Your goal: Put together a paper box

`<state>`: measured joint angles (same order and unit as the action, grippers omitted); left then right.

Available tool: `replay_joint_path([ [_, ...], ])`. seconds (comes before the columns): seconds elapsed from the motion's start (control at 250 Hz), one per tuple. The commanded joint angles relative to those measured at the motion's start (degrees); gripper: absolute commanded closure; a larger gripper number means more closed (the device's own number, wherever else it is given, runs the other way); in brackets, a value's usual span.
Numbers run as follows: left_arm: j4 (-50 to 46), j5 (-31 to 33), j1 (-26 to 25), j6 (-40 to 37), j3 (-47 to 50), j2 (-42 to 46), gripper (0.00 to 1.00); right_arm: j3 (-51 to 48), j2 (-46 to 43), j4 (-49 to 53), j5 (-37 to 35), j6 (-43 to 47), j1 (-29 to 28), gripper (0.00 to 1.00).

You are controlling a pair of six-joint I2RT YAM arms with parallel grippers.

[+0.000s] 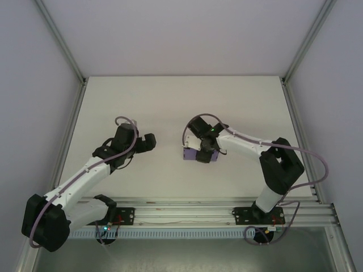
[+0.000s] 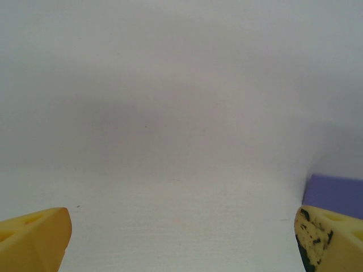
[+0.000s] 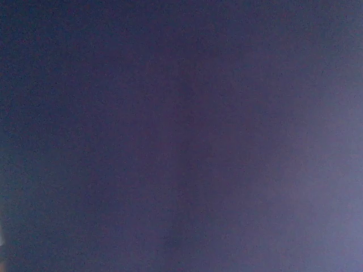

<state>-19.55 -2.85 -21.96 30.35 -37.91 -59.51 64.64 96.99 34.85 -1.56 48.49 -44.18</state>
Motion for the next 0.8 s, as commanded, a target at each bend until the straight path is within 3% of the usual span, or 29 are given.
replay_joint_path([
  [0.0, -1.46, 1.88, 0.4, 0.97, 1.2, 1.36, 0.0, 0.61, 2.07, -8.17, -13.0, 0.58, -2.05, 0.43],
  [0.2, -0.34, 1.29, 0.38, 2.96, 2.57, 2.22, 0.0, -0.01, 6.37, -18.92, -23.73, 4.47, -4.93, 0.44],
  [0.344, -0.05, 1.08, 0.42, 3.29, 3.17, 2.71, 0.0, 0.12, 8.59, -22.05, -27.1, 4.83, -6.16, 0.31],
  [0.452, 0.2, 0.7, 0.34, 3.48, 3.39, 2.97, 0.0, 0.23, 8.31, -16.99, -23.82, 2.59, -7.96, 0.15],
  [0.62, 0.91, 0.27, 0.35, 3.2, 3.46, 3.24, 0.0, -0.12, 5.4, -8.43, -15.26, -1.06, -10.46, 0.01],
  [0.799, 1.48, -0.56, 0.42, 3.0, 3.48, 2.62, 0.0, -1.26, 1.1, -3.68, -7.48, -2.97, -10.69, 0.0],
])
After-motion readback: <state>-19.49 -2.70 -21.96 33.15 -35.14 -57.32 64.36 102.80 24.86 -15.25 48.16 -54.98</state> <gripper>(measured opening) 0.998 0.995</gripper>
